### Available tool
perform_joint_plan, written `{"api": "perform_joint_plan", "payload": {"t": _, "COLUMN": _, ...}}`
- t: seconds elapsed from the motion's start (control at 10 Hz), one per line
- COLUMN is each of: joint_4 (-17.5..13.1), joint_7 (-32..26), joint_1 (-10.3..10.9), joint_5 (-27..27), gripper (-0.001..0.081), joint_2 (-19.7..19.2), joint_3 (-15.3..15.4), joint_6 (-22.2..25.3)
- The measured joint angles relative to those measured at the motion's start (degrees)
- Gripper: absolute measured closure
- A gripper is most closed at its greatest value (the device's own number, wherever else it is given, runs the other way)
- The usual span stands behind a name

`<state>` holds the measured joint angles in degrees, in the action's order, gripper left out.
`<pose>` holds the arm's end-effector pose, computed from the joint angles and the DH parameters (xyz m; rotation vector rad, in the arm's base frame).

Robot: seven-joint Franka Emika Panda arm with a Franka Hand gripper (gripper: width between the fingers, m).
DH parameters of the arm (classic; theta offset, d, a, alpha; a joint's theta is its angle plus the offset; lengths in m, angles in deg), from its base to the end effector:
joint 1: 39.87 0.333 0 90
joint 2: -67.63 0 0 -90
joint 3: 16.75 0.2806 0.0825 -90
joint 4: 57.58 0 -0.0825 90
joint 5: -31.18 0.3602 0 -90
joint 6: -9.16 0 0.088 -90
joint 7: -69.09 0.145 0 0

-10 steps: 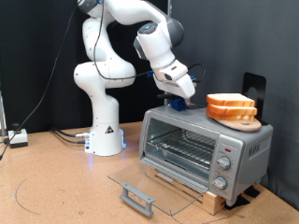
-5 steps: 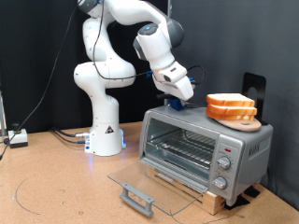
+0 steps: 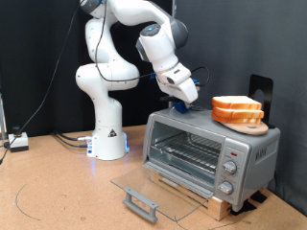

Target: Make a piece of toast with the oven

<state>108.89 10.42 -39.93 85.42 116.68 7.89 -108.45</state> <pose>0.2721 0.1608 0.3359 -2.4225 -1.1040 -0.2889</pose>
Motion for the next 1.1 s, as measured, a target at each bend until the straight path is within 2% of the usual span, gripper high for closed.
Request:
{"api": "perform_joint_plan", "payload": {"t": 0.4, "joint_4": -1.6, "joint_7": -0.8, "joint_1": 0.0, "joint_5": 0.6, "gripper": 0.0349, "joint_2": 4.9, "joint_3": -6.1, "joint_6": 5.1}}
{"api": "perform_joint_plan", "payload": {"t": 0.5, "joint_4": -1.5, "joint_7": -0.7, "joint_1": 0.0, "joint_5": 0.3, "gripper": 0.0349, "joint_2": 6.3, "joint_3": -6.8, "joint_6": 6.3}}
{"api": "perform_joint_plan", "payload": {"t": 0.7, "joint_4": -2.7, "joint_7": -0.4, "joint_1": -0.3, "joint_5": 0.2, "gripper": 0.0349, "joint_2": 5.5, "joint_3": -7.0, "joint_6": 6.8}}
{"api": "perform_joint_plan", "payload": {"t": 0.8, "joint_4": -2.8, "joint_7": -0.4, "joint_1": -1.4, "joint_5": 0.1, "gripper": 0.0349, "joint_2": 5.4, "joint_3": -8.1, "joint_6": 6.4}}
{"api": "perform_joint_plan", "payload": {"t": 1.1, "joint_4": -2.6, "joint_7": 1.3, "joint_1": -7.4, "joint_5": 0.1, "gripper": 0.0349, "joint_2": 5.5, "joint_3": -9.2, "joint_6": -0.1}}
